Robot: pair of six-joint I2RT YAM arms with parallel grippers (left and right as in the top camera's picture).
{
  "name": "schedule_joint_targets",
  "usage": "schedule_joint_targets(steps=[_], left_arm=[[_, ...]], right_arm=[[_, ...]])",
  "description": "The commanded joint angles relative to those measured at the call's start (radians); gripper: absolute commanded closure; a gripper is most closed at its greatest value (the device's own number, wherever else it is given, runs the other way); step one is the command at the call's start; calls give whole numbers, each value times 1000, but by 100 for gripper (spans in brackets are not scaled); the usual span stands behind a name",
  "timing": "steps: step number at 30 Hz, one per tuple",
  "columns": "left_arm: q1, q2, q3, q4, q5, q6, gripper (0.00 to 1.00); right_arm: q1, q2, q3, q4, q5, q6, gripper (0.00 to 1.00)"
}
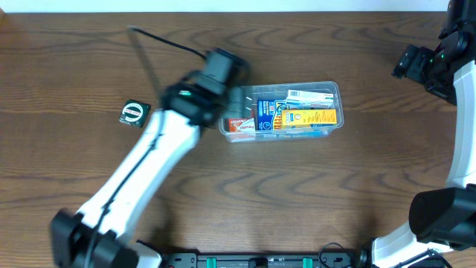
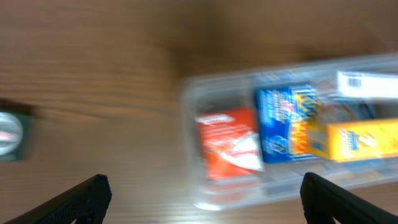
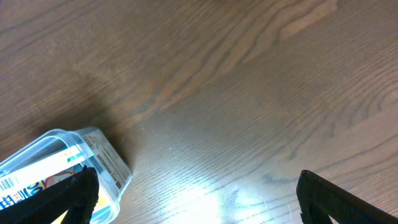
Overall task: Pack container
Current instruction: 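Lower the red box into the container's left end and release it, then move the left gripper toward the dark green round tin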
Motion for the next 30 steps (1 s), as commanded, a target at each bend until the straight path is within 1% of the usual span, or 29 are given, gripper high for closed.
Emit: schedule_joint_targets(steps=[1, 6, 10, 14, 18, 22, 26, 30], left_arm=[[117, -6, 10, -49, -31, 171, 2], [327, 40, -28, -76, -31, 372, 2], [453, 108, -31, -53, -31, 419, 2], [535, 182, -31, -14, -30, 461, 2], [566, 239, -31, 22, -30, 500, 2], [567, 279, -31, 53, -30, 592, 2], [567, 313, -31, 84, -31, 648, 2], [567, 345, -31, 114, -31, 655, 2]], right_arm=[[-8, 4, 1, -1, 0, -4, 1], [-8, 5, 1, -1, 0, -4, 1], [-8, 4, 1, -1, 0, -4, 1], [-8, 5, 1, -1, 0, -4, 1], [-8, 5, 1, -1, 0, -4, 1], [-8, 5, 1, -1, 0, -4, 1], [-8, 5, 1, -1, 0, -4, 1], [-8, 5, 1, -1, 0, -4, 1]])
